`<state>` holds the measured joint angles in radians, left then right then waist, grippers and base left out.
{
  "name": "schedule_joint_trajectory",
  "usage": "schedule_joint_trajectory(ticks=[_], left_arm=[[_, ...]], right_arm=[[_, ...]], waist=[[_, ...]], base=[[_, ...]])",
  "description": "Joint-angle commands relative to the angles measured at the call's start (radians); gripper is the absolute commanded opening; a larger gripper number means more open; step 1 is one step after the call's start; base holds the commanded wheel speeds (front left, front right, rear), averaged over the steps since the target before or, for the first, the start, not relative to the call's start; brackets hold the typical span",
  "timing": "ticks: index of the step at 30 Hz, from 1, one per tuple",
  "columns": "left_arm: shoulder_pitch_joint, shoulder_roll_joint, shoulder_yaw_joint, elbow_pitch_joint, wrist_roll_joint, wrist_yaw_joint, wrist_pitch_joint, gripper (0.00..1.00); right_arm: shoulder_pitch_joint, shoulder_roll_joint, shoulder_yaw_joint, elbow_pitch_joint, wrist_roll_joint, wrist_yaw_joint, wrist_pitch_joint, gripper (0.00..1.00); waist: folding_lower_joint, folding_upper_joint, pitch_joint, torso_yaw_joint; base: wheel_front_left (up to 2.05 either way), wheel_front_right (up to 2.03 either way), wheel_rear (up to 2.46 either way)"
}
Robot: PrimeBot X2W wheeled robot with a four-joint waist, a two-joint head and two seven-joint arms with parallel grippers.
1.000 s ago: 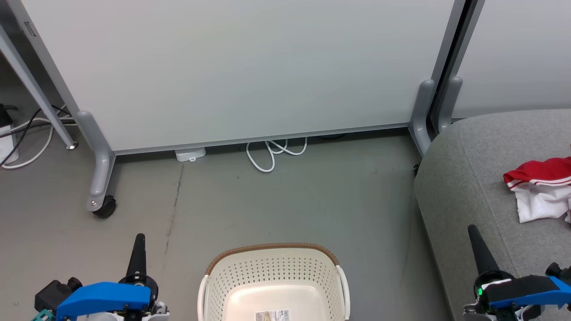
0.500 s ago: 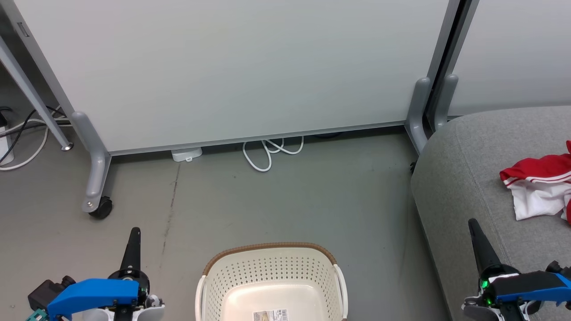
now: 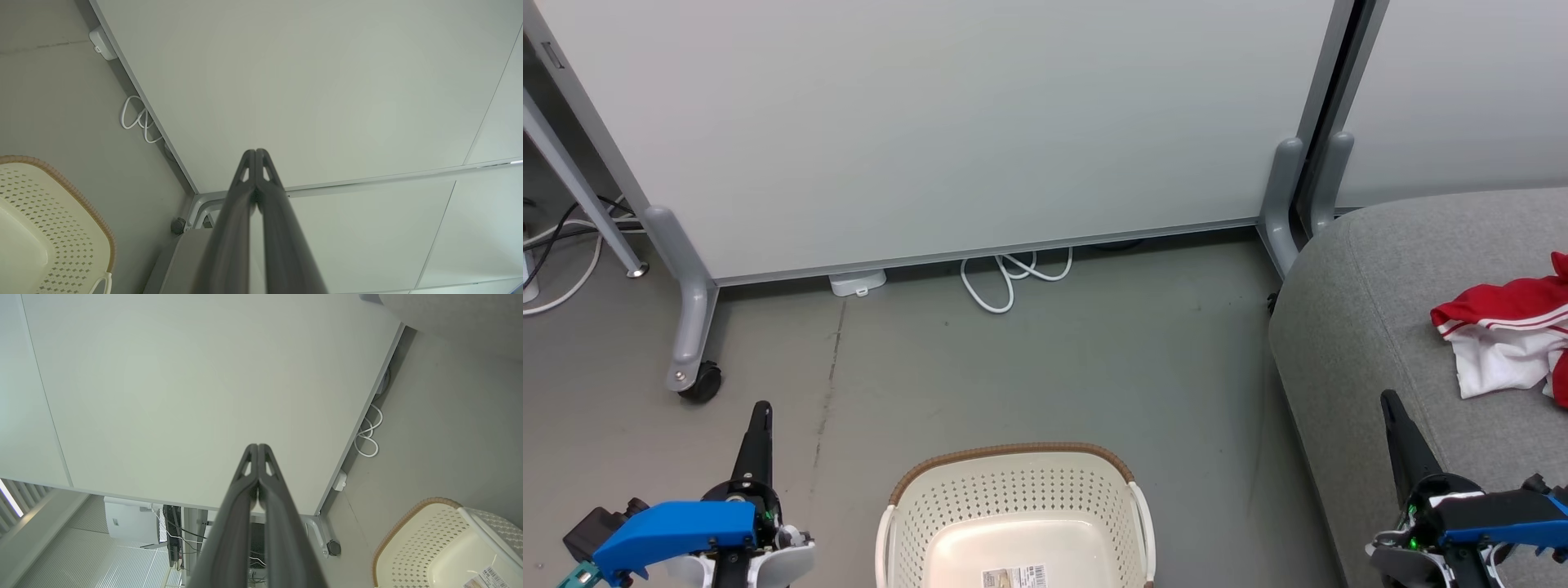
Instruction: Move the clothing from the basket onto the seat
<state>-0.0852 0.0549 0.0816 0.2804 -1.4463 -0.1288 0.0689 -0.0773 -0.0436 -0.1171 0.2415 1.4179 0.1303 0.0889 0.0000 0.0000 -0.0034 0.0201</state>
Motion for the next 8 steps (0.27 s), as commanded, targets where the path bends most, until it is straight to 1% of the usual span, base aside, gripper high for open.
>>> schedule_joint_trajectory(ticks=[1,8], left_arm=[[-0.016,-0.002,0.004,-0.009,-0.012,-0.003,0.003,0.0],[-0.021,-0.003,0.016,-0.018,-0.059,-0.003,0.018,0.0]], right_arm=[[-0.017,-0.009,0.001,-0.001,0.015,0.001,0.006,0.0],[-0.026,-0.009,0.002,0.0,0.069,0.001,0.012,0.0]], waist=[[0.0,0.0,0.0,0.0],[0.0,0.0,0.002,-0.006]], base=[[0.0,0.0,0.0],[0.0,0.0,0.0]])
